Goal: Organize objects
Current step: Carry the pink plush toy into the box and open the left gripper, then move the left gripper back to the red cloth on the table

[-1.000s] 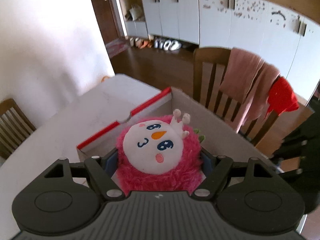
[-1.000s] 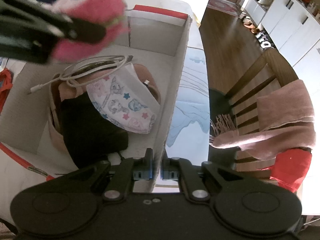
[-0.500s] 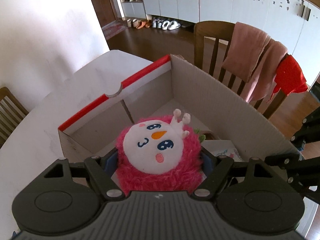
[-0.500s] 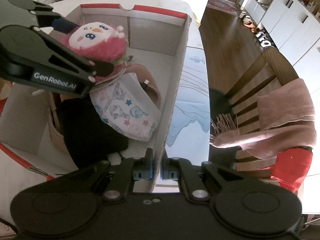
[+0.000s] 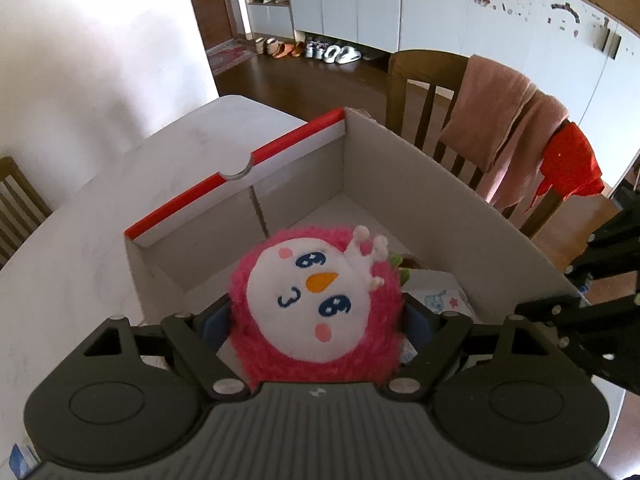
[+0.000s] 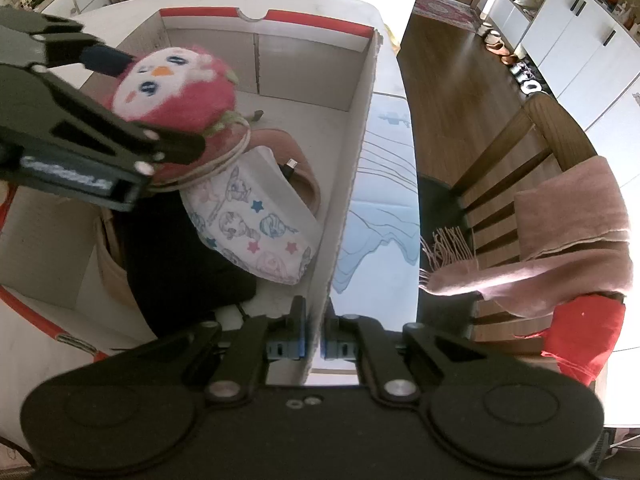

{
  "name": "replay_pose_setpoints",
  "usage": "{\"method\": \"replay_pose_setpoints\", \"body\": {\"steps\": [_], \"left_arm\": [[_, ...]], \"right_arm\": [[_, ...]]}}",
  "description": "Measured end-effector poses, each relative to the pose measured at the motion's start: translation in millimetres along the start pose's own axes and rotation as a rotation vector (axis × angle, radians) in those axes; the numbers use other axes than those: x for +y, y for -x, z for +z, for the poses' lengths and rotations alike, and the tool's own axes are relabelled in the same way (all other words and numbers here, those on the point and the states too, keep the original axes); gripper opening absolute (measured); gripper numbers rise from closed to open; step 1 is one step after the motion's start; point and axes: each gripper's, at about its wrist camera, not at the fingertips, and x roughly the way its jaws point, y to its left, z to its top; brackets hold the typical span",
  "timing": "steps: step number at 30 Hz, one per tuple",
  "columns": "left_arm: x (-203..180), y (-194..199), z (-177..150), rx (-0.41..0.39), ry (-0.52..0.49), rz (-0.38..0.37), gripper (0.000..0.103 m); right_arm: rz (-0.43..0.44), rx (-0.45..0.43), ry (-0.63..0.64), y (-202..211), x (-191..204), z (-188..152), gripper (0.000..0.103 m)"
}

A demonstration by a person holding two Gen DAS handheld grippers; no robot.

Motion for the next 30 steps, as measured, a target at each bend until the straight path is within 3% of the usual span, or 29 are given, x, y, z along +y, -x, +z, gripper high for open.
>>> {"method": "replay_pose_setpoints", "body": {"steps": [17, 30], "left_arm": [[41.7, 94.0, -34.5, -0.142, 0.157, -0.031, 0.085], [105.1, 153.1, -84.9, -0.175, 0.33, 0.093, 0.085]], "right_arm": [[-0.008, 0.004, 0.012, 2.4, -1.2, 0.6, 0.005], [-0.008, 0.004, 0.013, 2.7, -1.6, 0.3, 0.005]]}}
